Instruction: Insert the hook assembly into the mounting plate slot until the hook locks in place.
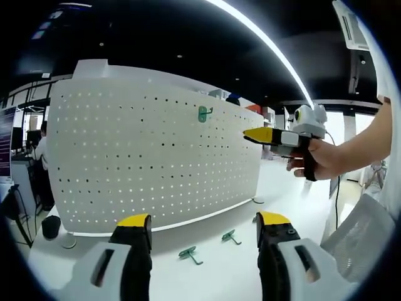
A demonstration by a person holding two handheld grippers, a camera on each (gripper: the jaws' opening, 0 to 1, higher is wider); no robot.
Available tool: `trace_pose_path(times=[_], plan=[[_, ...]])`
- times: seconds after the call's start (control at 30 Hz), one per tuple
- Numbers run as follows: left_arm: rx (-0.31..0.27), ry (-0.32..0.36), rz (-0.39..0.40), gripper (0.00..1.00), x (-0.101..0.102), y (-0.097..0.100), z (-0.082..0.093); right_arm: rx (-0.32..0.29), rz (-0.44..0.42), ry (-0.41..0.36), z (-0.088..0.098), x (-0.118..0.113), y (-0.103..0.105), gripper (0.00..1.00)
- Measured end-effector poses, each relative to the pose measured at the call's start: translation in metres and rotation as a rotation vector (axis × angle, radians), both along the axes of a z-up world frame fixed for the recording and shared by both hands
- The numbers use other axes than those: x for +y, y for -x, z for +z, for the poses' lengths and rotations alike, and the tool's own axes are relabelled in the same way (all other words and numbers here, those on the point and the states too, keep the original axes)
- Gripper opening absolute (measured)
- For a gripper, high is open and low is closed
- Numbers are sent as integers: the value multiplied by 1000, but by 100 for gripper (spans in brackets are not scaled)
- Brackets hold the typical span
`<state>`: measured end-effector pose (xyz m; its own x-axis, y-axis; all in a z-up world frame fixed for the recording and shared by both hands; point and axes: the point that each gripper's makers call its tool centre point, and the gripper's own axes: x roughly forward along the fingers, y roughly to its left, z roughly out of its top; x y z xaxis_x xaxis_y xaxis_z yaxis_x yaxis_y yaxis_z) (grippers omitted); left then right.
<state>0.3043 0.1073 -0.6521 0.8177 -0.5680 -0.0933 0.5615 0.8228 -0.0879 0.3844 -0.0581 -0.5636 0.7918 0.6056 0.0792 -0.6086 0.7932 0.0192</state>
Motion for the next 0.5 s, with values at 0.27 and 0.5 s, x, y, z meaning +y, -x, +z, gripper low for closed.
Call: trace_pose_path(times=[0.27,0.5], plan=[[3,3,-4,70,-1,0,-1,8,-3,9,-15,-12,13,61],[9,12,-3,71,-2,1,-1,14,-13,18,-25,-27,29,61]])
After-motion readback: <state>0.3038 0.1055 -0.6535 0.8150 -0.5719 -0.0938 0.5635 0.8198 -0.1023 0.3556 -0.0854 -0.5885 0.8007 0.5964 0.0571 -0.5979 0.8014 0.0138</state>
